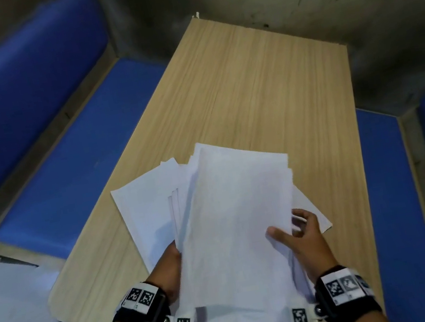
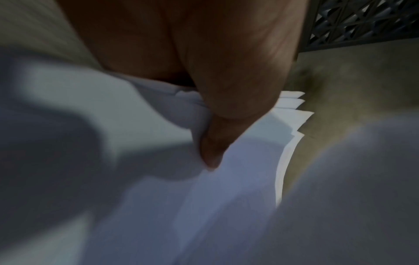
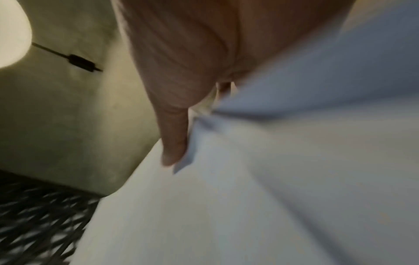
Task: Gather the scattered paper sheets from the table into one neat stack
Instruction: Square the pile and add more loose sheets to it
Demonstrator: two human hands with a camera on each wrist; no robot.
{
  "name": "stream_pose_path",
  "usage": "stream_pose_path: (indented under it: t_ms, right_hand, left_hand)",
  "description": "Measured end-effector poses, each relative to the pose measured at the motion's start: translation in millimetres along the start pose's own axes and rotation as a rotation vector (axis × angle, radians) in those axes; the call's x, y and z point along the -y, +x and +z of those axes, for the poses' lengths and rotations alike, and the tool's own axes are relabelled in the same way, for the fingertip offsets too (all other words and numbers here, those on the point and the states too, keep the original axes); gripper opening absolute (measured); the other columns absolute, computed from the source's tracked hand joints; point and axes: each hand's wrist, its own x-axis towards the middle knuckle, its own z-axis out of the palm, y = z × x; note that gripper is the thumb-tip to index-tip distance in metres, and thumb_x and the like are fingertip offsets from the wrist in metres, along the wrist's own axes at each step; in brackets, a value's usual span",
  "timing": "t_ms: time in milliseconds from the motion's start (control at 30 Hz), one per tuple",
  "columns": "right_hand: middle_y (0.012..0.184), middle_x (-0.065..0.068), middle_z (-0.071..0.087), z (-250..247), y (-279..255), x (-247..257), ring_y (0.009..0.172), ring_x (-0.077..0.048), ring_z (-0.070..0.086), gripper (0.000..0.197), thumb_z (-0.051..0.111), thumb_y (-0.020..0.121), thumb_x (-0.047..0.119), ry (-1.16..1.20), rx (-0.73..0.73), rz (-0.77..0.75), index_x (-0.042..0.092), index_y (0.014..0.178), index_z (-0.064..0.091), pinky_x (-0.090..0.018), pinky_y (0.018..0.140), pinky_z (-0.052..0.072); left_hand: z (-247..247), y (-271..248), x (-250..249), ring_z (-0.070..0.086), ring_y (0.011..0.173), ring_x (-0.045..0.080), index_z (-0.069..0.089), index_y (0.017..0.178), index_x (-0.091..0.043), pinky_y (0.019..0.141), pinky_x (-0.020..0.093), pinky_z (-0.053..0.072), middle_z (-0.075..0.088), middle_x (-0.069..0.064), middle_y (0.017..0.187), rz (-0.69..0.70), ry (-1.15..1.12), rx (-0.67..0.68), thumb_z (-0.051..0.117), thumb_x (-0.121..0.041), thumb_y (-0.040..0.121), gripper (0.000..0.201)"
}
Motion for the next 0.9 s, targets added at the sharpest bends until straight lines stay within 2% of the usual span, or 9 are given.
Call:
stream_pose_path:
  t_ms: [67,133,200,267,400,533,633,733,900]
  right_hand:
    - [0.121,-0.004,0.068,4.9,3.7,-10.7,0.109,-0.021,0.067,0.102,0.098,0.045,0.038,0.076,0.067,0.087,0.025,0.131,0.047,-0.040,0.094,0.054]
    - [0.115,-0.006,0.074,5.7,1.6,-10.3,0.100,-0.017,0.072,0.089,0.097,0.042,0.042,0.040,0.130,0.064,0.017,0.120,0.062,-0.024,0.081,0.057]
    - [0.106,-0.002,0.076,7.5,-4.7,0.8,0.095,-0.012,0.072,0.052,0.090,0.064,0.024,-0.035,0.090,-0.024,0.018,0.109,0.068,-0.015,0.072,0.056]
    - [0.098,0.010,0.076,9.0,-9.4,13.0,0.091,-0.002,0.071,0.035,0.080,0.077,0.010,-0.061,0.017,-0.140,0.019,0.109,0.068,-0.010,0.069,0.054]
    - [0.100,0.010,0.077,16.5,-15.2,22.9,0.093,-0.006,0.071,0.041,0.081,0.077,0.011,0.018,-0.066,-0.269,0.017,0.114,0.066,-0.015,0.072,0.056]
    - [0.111,0.009,0.071,23.9,-17.2,16.0,0.102,-0.004,0.066,0.053,0.085,0.073,0.013,-0.045,-0.072,-0.327,0.024,0.120,0.063,-0.018,0.086,0.054]
    - [0.100,0.008,0.076,19.6,-21.8,13.6,0.096,-0.010,0.071,0.049,0.091,0.063,0.015,0.031,-0.080,-0.286,0.023,0.107,0.070,-0.021,0.076,0.058]
    - [0.105,-0.005,0.075,14.0,-24.4,25.1,0.101,-0.022,0.071,0.061,0.091,0.059,0.035,0.125,-0.153,-0.418,0.009,0.109,0.069,-0.039,0.088,0.058]
    - [0.087,-0.008,0.065,29.3,-34.5,57.6,0.079,-0.012,0.063,0.056,0.060,0.074,0.051,0.289,-0.281,-0.572,0.001,0.098,0.063,-0.024,0.067,0.054]
  left_hand:
    - [7.2,-2.9,-6.3,0.070,0.070,0.019,0.075,0.094,-0.013,0.069,0.032,0.054,0.075,0.005,0.077,-0.022,-0.024,0.023,0.061,-0.029,0.092,0.021]
    - [6.4,-1.6,-10.9,0.070,0.084,0.025,0.079,0.097,-0.021,0.081,0.040,0.054,0.077,0.005,0.089,0.023,0.037,0.037,0.066,-0.040,0.081,0.028]
    - [5.2,-1.8,-16.3,0.072,0.098,0.022,0.076,0.107,-0.030,0.092,0.042,0.054,0.079,-0.002,0.102,0.088,0.090,0.038,0.071,-0.061,0.076,0.044]
    - [4.6,-2.6,-25.9,0.070,0.113,0.021,0.067,0.122,-0.026,0.101,0.044,0.051,0.075,-0.001,0.119,0.143,0.010,0.010,0.069,-0.078,0.067,0.076]
    - [11.3,-7.8,-53.4,0.071,0.109,0.031,0.071,0.114,-0.024,0.096,0.053,0.053,0.076,0.009,0.114,0.338,-0.018,-0.051,0.097,-0.044,0.053,0.070]
    - [30.7,-12.6,-66.3,0.072,0.080,0.000,0.068,0.099,-0.019,0.073,0.018,0.055,0.078,-0.003,0.087,0.511,0.135,-0.119,0.087,0.004,0.071,0.041]
    - [32.0,-11.6,-63.5,0.070,0.090,-0.004,0.068,0.107,-0.035,0.073,0.013,0.053,0.076,-0.022,0.098,0.557,0.190,-0.162,0.091,-0.011,0.068,0.051]
    - [31.0,-14.7,-69.4,0.070,0.094,0.003,0.067,0.101,-0.045,0.075,0.016,0.055,0.075,-0.018,0.102,0.632,0.199,-0.207,0.090,-0.036,0.065,0.043]
    - [59.2,-25.1,-85.3,0.058,0.070,0.001,0.062,0.086,-0.012,0.066,0.011,0.046,0.064,-0.012,0.076,0.821,0.060,-0.368,0.068,-0.051,0.075,0.041]
